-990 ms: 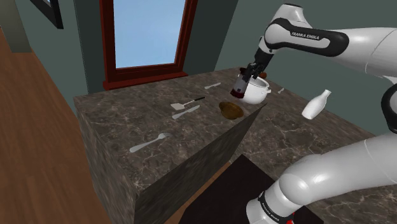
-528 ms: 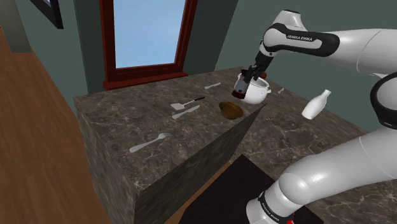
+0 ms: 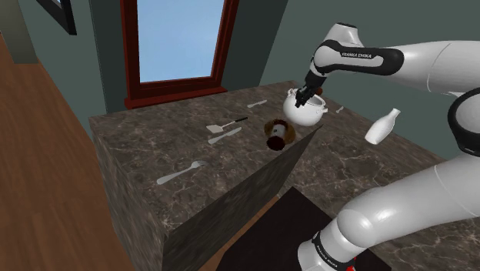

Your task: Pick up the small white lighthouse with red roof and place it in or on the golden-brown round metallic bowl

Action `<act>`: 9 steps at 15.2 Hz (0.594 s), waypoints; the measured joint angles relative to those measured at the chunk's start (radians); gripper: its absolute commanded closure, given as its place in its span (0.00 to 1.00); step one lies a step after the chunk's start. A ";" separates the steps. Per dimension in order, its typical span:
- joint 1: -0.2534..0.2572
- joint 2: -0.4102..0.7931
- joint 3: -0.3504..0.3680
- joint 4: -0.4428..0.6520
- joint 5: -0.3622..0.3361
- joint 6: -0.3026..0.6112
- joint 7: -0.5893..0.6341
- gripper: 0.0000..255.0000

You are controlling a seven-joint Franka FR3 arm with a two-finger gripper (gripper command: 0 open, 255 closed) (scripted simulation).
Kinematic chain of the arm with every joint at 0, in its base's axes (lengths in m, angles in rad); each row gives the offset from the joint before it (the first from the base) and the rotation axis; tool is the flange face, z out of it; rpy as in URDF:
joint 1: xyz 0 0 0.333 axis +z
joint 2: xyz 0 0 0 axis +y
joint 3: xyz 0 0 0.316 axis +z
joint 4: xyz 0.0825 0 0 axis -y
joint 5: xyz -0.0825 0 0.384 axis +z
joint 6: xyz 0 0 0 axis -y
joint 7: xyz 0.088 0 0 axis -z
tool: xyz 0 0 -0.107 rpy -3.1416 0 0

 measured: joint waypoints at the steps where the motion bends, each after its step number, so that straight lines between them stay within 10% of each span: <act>1: -0.006 0.039 -0.018 0.036 0.040 -0.035 0.027 0.00; 7: -0.123 0.376 -0.196 0.229 0.643 -0.414 0.429 0.00; 9: -0.138 0.400 -0.207 0.212 0.728 -0.434 0.491 0.00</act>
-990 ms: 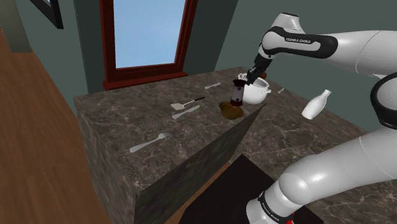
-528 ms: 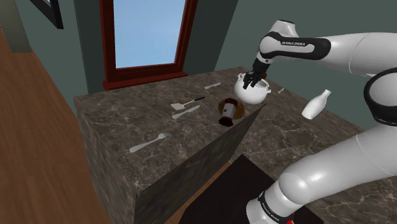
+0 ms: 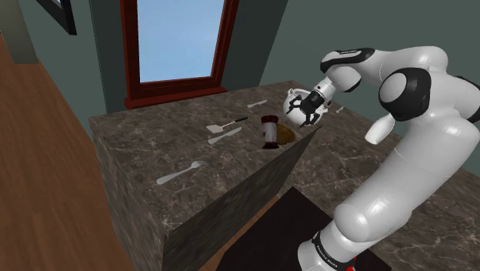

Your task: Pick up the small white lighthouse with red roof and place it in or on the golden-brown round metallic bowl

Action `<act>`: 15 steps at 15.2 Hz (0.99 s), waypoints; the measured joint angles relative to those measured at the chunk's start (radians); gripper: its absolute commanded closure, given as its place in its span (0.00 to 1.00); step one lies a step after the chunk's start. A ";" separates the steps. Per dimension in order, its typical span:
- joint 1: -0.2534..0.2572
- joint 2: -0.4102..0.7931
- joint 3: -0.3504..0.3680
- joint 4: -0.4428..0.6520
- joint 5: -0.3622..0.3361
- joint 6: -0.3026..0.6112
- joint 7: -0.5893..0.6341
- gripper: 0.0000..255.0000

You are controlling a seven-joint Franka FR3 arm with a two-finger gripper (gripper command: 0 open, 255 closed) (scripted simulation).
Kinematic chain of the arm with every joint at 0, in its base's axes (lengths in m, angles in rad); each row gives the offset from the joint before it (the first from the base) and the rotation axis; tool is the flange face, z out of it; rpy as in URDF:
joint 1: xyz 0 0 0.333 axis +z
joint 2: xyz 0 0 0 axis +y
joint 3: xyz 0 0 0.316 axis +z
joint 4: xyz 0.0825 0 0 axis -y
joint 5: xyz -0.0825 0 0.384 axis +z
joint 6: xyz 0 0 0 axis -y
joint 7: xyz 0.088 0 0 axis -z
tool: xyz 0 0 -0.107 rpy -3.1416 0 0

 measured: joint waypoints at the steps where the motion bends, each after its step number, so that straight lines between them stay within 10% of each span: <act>1: 0.000 0.004 0.001 -0.012 0.017 0.007 0.009 0.00; 12: 0.018 -0.004 0.015 -0.084 0.043 0.071 0.018 0.00; 13: 0.018 -0.004 0.015 -0.084 0.043 0.071 0.018 1.00; 15: 0.018 -0.004 0.015 -0.084 0.043 0.071 0.018 1.00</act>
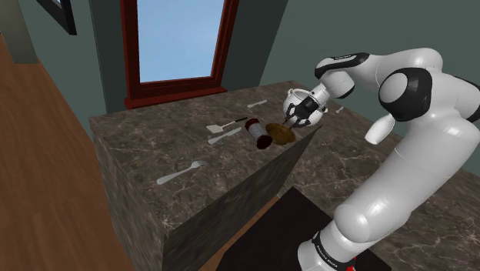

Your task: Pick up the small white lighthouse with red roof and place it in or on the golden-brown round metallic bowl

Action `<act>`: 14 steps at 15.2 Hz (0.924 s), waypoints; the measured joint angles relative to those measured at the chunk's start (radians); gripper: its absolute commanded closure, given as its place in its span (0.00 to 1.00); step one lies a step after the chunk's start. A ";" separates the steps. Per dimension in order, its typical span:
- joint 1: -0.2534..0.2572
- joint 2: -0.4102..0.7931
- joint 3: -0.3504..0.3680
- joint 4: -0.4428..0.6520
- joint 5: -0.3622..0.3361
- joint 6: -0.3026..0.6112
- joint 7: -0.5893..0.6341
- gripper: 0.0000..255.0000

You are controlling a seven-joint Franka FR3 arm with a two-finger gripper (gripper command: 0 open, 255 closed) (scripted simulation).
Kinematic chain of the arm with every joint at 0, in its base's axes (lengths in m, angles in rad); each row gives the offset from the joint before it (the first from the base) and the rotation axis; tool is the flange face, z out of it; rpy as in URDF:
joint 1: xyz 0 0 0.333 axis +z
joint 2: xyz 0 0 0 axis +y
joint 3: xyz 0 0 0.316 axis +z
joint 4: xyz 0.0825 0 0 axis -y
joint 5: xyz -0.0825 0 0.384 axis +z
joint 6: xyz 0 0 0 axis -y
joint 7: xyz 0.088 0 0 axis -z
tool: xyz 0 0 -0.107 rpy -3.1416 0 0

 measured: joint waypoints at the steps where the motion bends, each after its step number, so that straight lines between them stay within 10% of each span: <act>1: 0.000 0.000 0.000 0.000 0.000 0.000 0.000 1.00; 7: 0.000 0.000 0.000 0.000 0.000 0.000 0.000 1.00; 8: 0.000 0.000 0.000 0.000 0.000 0.000 0.000 0.00; 14: 0.119 -0.039 0.096 -0.009 -0.206 0.160 -0.052 0.00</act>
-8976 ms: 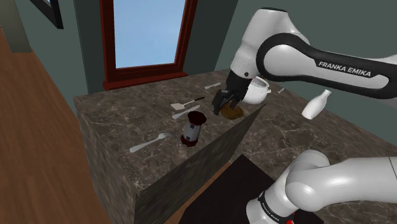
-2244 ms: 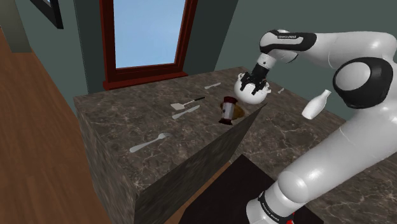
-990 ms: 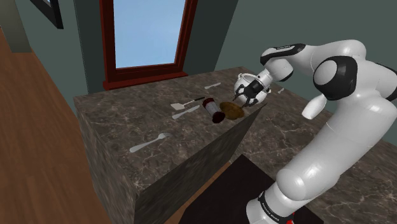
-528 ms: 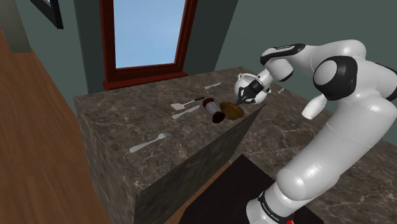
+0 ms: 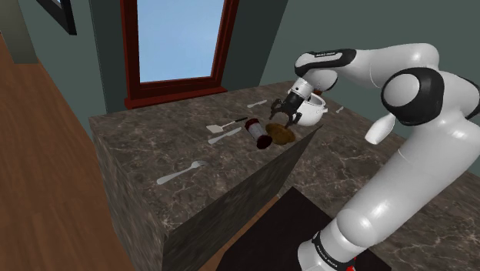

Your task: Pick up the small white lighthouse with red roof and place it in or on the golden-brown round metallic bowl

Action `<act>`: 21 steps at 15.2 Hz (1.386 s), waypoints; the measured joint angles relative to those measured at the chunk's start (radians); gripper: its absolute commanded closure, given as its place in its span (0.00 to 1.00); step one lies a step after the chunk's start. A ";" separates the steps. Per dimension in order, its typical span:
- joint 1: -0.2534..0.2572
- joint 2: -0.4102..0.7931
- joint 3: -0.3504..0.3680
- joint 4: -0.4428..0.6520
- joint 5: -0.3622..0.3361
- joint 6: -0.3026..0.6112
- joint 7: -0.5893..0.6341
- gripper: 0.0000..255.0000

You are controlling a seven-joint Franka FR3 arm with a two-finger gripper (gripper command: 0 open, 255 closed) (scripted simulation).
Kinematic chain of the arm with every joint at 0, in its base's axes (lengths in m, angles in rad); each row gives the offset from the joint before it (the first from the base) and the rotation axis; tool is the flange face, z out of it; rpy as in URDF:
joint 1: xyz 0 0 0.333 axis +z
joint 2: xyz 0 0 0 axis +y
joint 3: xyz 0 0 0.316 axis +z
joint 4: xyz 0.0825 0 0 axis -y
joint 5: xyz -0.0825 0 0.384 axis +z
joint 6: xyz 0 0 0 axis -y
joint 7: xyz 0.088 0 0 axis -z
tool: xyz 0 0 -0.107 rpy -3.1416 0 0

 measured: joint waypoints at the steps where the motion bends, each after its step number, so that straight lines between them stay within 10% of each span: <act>1: 0.028 -0.001 0.024 -0.001 -0.054 0.042 -0.009 0.00; 7: 0.160 -0.060 0.143 -0.132 -0.374 0.287 -0.001 0.00; 20: 0.165 -0.019 0.149 -0.191 -0.387 0.397 -0.007 0.00; 21: 0.165 -0.019 0.149 -0.191 -0.387 0.397 -0.007 1.00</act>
